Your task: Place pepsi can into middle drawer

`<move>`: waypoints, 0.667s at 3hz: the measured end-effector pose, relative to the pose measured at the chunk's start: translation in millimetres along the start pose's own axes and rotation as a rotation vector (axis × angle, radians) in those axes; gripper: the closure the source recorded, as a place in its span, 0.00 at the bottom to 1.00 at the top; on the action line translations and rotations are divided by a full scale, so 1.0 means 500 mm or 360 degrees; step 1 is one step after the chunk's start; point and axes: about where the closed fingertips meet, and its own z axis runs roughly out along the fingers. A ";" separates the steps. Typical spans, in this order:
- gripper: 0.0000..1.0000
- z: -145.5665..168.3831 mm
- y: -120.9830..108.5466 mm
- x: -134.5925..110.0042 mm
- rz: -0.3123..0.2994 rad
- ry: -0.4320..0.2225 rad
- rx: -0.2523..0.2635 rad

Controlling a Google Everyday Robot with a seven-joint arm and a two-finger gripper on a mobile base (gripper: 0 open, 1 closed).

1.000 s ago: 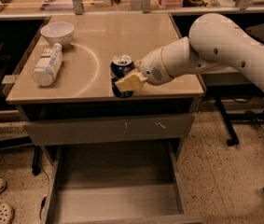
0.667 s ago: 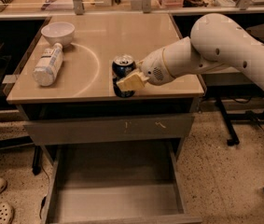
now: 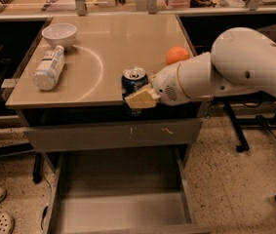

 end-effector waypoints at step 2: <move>1.00 -0.011 0.049 0.111 0.0168 0.0099 0.0136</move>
Offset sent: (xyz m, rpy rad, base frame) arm -0.0574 -0.0318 -0.0678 -0.0766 0.1367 -0.1559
